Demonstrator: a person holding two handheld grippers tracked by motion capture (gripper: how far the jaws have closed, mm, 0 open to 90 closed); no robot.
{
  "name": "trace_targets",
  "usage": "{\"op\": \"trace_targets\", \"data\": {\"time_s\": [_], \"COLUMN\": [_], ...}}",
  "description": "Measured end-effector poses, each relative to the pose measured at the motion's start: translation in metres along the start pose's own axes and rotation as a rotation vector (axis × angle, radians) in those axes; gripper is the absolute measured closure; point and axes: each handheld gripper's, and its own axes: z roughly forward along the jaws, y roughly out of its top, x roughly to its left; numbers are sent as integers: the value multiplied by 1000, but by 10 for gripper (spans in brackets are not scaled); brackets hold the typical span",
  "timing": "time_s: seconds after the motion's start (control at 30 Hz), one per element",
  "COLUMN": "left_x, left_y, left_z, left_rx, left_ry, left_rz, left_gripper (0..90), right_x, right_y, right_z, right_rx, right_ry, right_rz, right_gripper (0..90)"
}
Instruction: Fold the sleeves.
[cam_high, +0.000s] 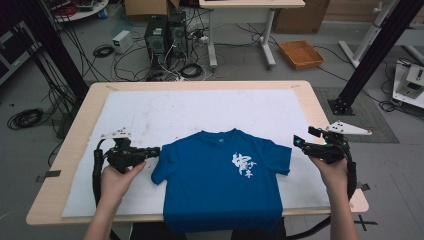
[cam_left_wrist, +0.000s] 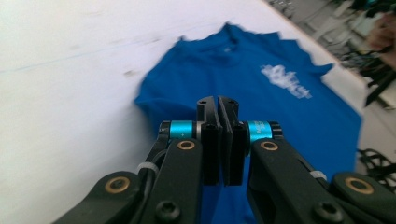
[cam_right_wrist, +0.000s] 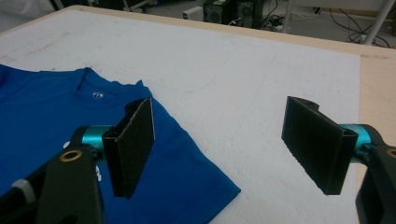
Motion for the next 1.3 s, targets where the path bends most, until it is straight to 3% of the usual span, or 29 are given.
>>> {"op": "trace_targets", "data": {"time_s": [0.1,0.23,0.4,0.53,0.63,0.73,0.83,0.9,1.0,1.07,1.2,1.3], "left_x": [-13,-28,-36,-37,-39,-40,-41,-40,-38,-35,-24,-13], "left_y": [7,16,17,13,12,14,15,16,14,11,4,-3], "left_z": [17,47,86,111,117,114,102,90,69,54,26,8], "left_rx": [-6,5,48,86,60,21,-13,-31,-56,-80,-101,-119], "left_ry": [-52,-91,-104,-102,-109,-101,-57,-37,26,70,119,139], "left_rz": [-4,-18,-34,-20,12,53,104,150,217,251,255,241], "left_gripper": [878,878,878,878,839,642,524,490,455,454,444,444], "right_x": [0,1,0,-1,-1,-3,-3,-4,-6,-9,-13,-14], "right_y": [1,1,0,-1,-3,-4,-5,-6,-8,-11,-19,-27], "right_z": [0,0,0,1,2,3,3,4,5,7,15,25], "right_rx": [-2,-1,-5,4,12,16,22,30,47,61,118,167], "right_ry": [2,3,2,-1,-3,-8,-10,-12,-21,-18,-1,-29], "right_rz": [0,-1,3,2,4,8,18,20,41,47,59,59], "right_gripper": [252,252,252,252,252,252,255,282,353,445,534,581]}}
